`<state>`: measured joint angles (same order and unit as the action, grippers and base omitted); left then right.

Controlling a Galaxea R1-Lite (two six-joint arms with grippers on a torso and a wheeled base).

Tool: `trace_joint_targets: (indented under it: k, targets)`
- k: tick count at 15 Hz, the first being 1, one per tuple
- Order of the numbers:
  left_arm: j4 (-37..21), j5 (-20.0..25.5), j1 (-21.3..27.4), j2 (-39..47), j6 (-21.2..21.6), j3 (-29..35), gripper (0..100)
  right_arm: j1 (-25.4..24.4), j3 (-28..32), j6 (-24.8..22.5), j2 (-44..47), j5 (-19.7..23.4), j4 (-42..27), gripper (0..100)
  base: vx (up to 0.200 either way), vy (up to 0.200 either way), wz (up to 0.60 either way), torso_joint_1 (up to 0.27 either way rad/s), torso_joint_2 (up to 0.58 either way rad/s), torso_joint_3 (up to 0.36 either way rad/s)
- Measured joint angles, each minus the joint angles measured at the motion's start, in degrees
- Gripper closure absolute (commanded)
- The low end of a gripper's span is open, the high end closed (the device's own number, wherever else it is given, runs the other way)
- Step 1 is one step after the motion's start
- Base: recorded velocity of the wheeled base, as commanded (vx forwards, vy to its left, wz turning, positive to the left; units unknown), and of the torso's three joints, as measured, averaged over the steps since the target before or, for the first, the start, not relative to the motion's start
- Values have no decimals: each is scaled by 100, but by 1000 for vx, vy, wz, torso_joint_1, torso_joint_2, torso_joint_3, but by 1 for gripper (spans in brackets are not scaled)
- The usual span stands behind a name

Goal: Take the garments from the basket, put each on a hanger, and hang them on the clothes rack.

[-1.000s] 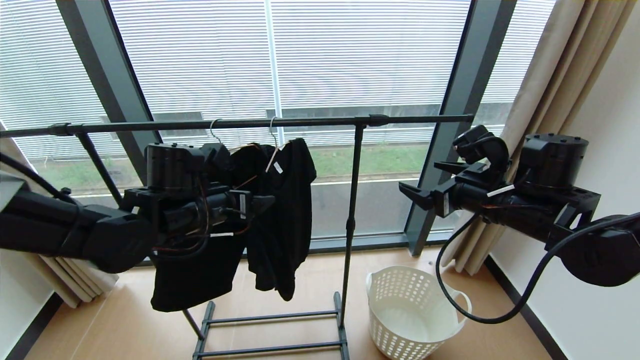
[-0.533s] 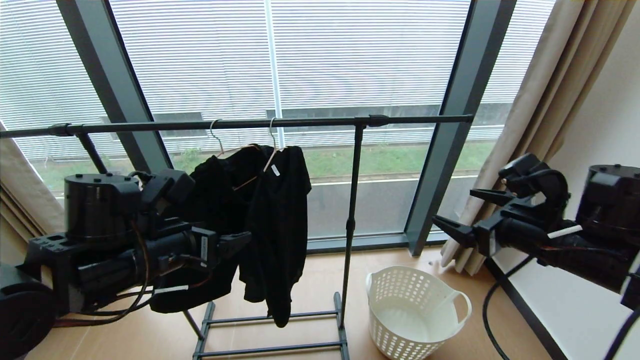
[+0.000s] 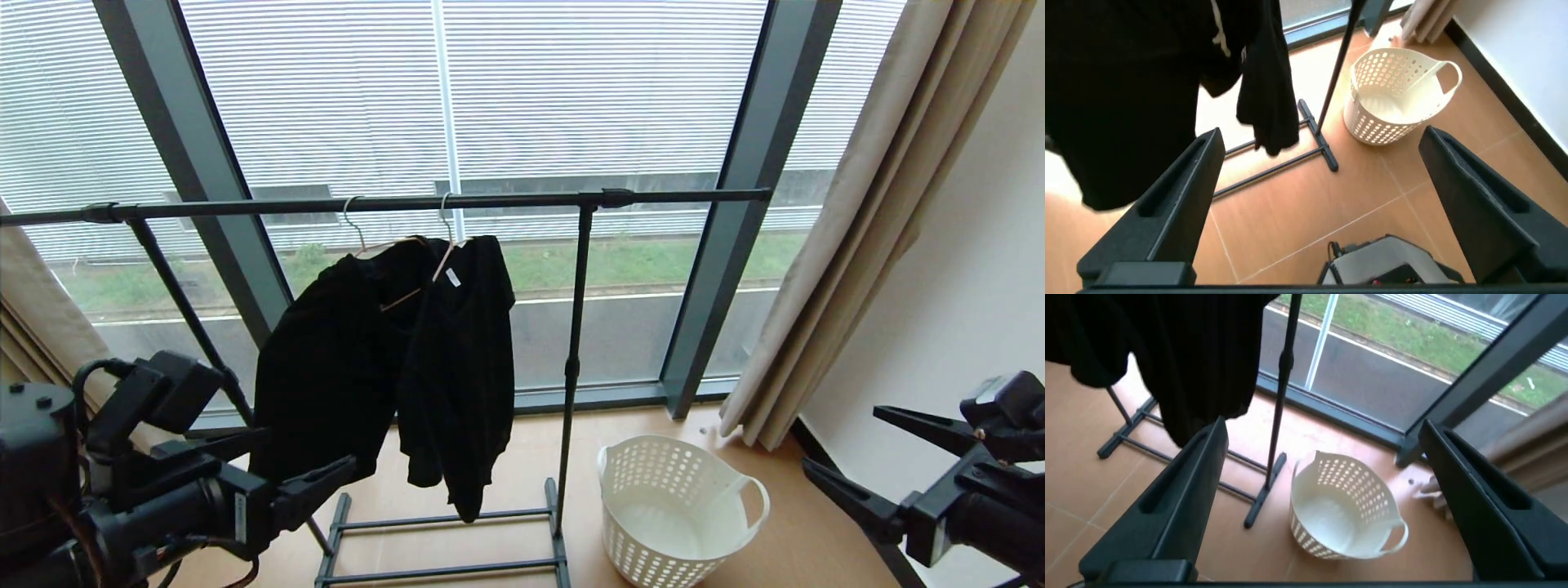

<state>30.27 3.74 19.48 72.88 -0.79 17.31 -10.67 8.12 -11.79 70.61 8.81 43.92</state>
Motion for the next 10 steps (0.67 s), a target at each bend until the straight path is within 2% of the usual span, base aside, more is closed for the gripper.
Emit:
trace_joint_targets:
  k: [4, 8, 10]
  targets:
    - [-6, -5, 4, -931, 17, -866, 0, 323, -724, 46, -614, -74, -202, 0, 0, 0, 0, 0, 0, 0]
    - [-38, -16, 6, -1853, 1, -1599, 0, 380, -801, 79, -1532, -160, -1658, 0, 0, 0, 0, 0, 0, 0]
    - [-325, -30, -2, -2282, -5, -1698, 0, 384, -807, 77, -2191, -167, -2462, 0, 0, 0, 0, 0, 0, 0]
